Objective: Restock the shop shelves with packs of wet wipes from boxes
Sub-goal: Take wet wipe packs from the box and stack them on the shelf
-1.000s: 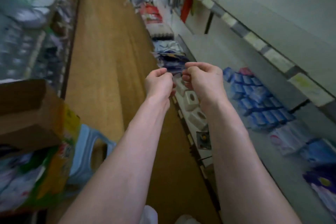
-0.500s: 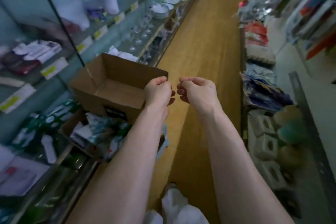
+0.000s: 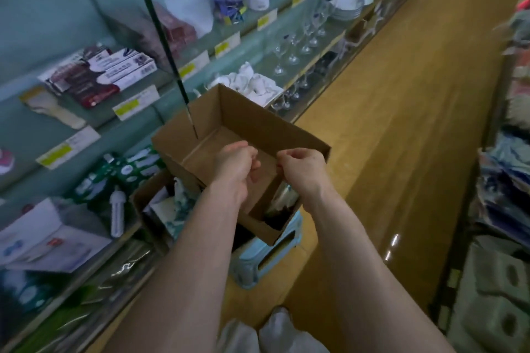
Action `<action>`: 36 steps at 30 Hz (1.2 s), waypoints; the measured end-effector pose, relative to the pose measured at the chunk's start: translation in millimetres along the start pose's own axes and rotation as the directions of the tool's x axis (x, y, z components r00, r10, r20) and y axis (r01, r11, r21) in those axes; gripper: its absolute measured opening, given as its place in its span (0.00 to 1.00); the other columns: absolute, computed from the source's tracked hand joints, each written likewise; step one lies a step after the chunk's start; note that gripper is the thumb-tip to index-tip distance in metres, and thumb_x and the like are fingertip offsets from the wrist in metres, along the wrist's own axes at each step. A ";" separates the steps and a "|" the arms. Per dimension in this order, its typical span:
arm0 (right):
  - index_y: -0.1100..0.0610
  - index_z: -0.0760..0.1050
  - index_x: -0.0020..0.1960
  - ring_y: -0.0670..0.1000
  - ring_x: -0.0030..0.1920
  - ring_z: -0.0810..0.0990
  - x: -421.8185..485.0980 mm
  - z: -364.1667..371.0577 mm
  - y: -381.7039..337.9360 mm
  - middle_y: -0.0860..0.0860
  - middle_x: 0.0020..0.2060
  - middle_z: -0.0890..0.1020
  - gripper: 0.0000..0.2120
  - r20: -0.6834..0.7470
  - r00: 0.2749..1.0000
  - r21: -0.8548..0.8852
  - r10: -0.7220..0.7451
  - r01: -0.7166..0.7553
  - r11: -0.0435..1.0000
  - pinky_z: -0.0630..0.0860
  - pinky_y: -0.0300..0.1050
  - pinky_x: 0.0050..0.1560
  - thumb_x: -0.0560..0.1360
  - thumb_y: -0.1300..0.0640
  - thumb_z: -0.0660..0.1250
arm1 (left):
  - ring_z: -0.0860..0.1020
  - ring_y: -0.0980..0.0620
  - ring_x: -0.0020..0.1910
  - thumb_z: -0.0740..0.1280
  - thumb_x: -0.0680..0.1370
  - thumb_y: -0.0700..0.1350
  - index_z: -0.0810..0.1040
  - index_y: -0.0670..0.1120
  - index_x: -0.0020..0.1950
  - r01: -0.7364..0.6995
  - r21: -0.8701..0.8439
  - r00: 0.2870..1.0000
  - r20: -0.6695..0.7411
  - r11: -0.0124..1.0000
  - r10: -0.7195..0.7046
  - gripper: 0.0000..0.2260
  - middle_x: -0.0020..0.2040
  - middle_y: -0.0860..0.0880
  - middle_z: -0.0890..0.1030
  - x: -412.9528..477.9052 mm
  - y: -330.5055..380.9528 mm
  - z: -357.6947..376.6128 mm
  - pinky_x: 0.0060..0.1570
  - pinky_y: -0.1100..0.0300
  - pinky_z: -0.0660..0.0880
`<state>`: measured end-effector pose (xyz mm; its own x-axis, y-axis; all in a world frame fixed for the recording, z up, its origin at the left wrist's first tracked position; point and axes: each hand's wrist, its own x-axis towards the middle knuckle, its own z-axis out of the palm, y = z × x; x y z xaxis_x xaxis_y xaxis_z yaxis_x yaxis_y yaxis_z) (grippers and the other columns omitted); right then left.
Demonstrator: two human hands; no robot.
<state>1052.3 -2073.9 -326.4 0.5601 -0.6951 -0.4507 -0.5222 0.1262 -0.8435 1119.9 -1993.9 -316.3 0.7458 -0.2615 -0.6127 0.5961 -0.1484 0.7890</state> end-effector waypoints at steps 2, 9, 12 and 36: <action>0.52 0.79 0.51 0.54 0.48 0.81 12.0 10.1 2.9 0.52 0.45 0.82 0.08 0.032 0.998 -0.101 0.046 -0.042 0.994 0.78 0.53 0.56 0.75 0.57 0.62 | 0.76 0.52 0.46 0.62 0.78 0.36 0.72 0.46 0.66 0.032 0.050 0.999 0.016 0.998 -0.033 0.16 0.47 0.47 0.77 11.9 -0.4 3.5 0.45 0.56 0.77; 0.50 0.72 0.66 0.59 0.66 0.70 39.9 39.1 17.0 0.54 0.63 0.75 0.20 -0.035 0.976 -0.429 0.213 -0.208 0.879 0.67 0.62 0.66 0.74 0.52 0.62 | 0.76 0.46 0.58 0.63 0.80 0.45 0.75 0.43 0.63 0.304 0.173 0.940 0.105 0.937 -0.324 0.13 0.60 0.43 0.77 45.9 -9.1 16.1 0.61 0.52 0.72; 0.53 0.69 0.70 0.59 0.73 0.60 50.3 43.0 21.1 0.55 0.70 0.68 0.22 -0.064 0.957 -0.523 0.284 -0.274 0.807 0.61 0.63 0.70 0.76 0.51 0.63 | 0.67 0.43 0.71 0.64 0.78 0.49 0.68 0.45 0.73 0.394 0.183 0.902 0.111 0.901 -0.417 0.23 0.72 0.42 0.68 61.1 -15.2 17.6 0.70 0.47 0.64; 0.50 0.38 0.78 0.63 0.74 0.56 93.1 92.6 55.6 0.59 0.76 0.49 0.50 -0.194 0.901 -0.525 0.388 -0.429 0.735 0.64 0.55 0.69 0.72 0.55 0.72 | 0.70 0.51 0.36 0.61 0.80 0.44 0.74 0.40 0.46 0.523 0.240 0.797 0.201 0.818 -0.569 0.08 0.41 0.47 0.73 115.9 -21.6 3.4 0.41 0.57 0.68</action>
<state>1134.9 -2066.1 -442.3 0.1774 -0.7147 -0.6766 -0.9618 0.0196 -0.2729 1192.5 -2024.2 -404.2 0.1951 -0.3161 -0.9285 0.8063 -0.4873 0.3353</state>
